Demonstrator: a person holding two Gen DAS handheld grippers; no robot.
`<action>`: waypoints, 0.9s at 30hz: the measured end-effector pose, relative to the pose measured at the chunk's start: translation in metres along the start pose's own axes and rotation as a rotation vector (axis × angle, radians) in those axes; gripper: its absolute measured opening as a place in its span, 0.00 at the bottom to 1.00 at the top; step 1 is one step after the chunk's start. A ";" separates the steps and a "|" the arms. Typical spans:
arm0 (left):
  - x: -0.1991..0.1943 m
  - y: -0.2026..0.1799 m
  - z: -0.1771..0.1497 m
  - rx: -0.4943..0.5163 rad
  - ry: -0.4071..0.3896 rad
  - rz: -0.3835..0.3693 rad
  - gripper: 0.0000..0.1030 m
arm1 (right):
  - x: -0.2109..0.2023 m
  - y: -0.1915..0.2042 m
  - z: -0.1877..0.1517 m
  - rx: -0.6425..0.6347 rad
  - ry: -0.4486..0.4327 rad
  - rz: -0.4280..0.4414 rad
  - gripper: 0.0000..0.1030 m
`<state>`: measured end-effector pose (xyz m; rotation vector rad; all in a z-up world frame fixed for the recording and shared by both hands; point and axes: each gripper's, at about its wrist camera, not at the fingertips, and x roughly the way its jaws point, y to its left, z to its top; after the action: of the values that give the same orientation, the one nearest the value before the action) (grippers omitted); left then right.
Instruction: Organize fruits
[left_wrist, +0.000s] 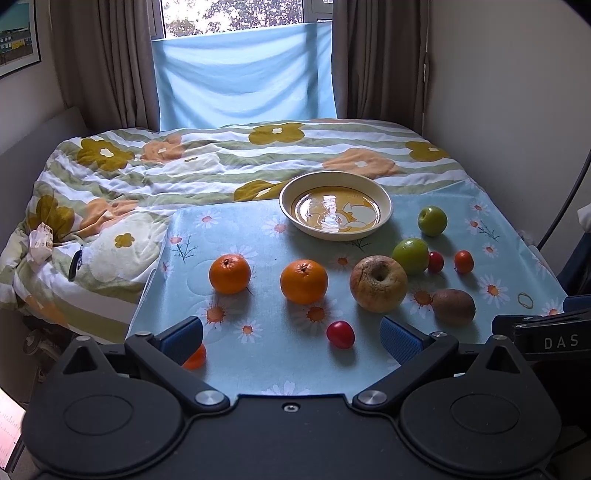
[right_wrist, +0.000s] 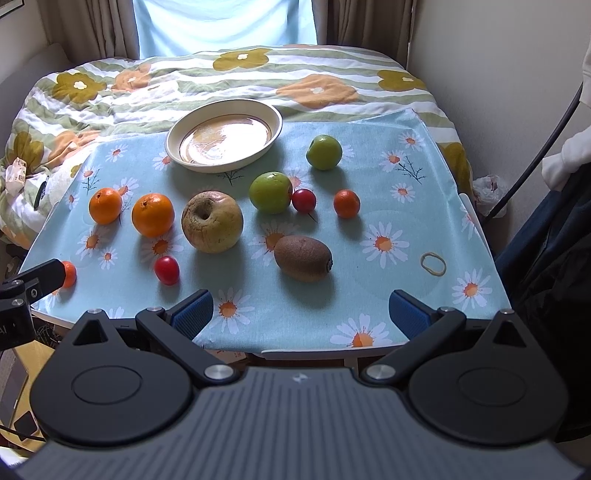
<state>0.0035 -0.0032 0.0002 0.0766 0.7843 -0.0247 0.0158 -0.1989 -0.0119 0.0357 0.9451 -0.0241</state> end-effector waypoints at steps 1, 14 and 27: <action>0.000 0.000 0.000 -0.001 0.000 0.000 1.00 | 0.000 0.000 -0.001 0.001 0.000 0.001 1.00; 0.002 0.000 0.000 0.001 0.004 -0.001 1.00 | 0.002 -0.001 -0.002 -0.004 -0.004 -0.001 1.00; 0.002 -0.002 0.003 0.003 -0.001 0.001 1.00 | 0.000 0.000 -0.002 -0.007 -0.011 -0.003 1.00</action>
<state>0.0069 -0.0048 0.0004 0.0801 0.7833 -0.0246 0.0137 -0.1986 -0.0131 0.0279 0.9343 -0.0234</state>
